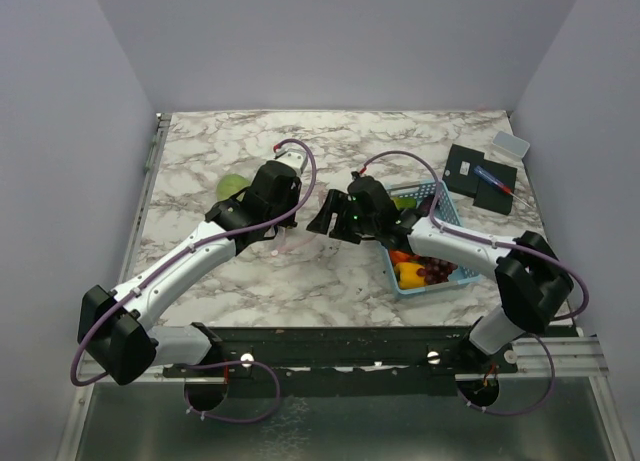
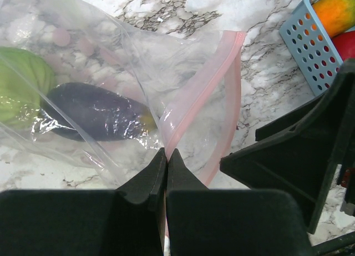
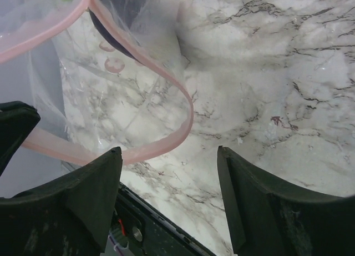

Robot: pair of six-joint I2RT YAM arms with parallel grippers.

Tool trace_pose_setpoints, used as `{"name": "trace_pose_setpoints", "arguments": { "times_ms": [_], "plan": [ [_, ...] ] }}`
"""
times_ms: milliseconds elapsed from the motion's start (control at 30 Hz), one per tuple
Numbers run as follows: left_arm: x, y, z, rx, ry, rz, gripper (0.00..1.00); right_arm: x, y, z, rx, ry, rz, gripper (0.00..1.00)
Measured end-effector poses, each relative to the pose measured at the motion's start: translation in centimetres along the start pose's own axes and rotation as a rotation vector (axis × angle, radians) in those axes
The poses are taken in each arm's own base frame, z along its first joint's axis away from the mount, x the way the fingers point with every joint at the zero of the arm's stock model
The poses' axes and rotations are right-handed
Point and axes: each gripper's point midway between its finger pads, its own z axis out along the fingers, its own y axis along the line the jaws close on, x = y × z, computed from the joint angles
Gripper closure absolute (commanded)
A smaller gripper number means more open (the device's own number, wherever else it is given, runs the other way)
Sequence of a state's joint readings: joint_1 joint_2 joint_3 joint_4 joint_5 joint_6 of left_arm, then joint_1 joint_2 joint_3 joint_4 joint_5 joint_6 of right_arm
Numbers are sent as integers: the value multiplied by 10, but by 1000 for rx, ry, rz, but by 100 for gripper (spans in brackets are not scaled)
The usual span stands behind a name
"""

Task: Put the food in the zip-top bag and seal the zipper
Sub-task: Adjust the zipper food storage bag at the center of the board.

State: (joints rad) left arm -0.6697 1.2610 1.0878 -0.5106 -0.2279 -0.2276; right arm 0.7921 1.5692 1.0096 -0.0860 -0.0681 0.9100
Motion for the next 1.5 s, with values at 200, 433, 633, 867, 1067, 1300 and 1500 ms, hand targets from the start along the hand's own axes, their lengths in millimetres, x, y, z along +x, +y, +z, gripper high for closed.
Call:
{"name": "trace_pose_setpoints", "arguments": {
  "times_ms": [200,433,633,867,1067,1300,1500],
  "plan": [
    [0,0,0,0,1,1,100,1,0,19,-13,-3,61,41],
    [0,0,0,0,1,1,100,10,-12,38,15,18,104,57],
    [0,0,0,0,1,1,100,9,-10,41,8,13,120,80],
    [1,0,0,-1,5,2,100,-2,4,40,-20,-7,108,99],
    [6,2,-3,-6,23,4,100,-9,10,32,-30,-25,62,100],
    [-5,8,-31,-15,15,-8,100,-30,34,-9,-87,-89,-25,99],
    [-46,13,-76,-18,-75,-36,100,-45,56,-47,-135,-135,-125,99]
  ]
}}
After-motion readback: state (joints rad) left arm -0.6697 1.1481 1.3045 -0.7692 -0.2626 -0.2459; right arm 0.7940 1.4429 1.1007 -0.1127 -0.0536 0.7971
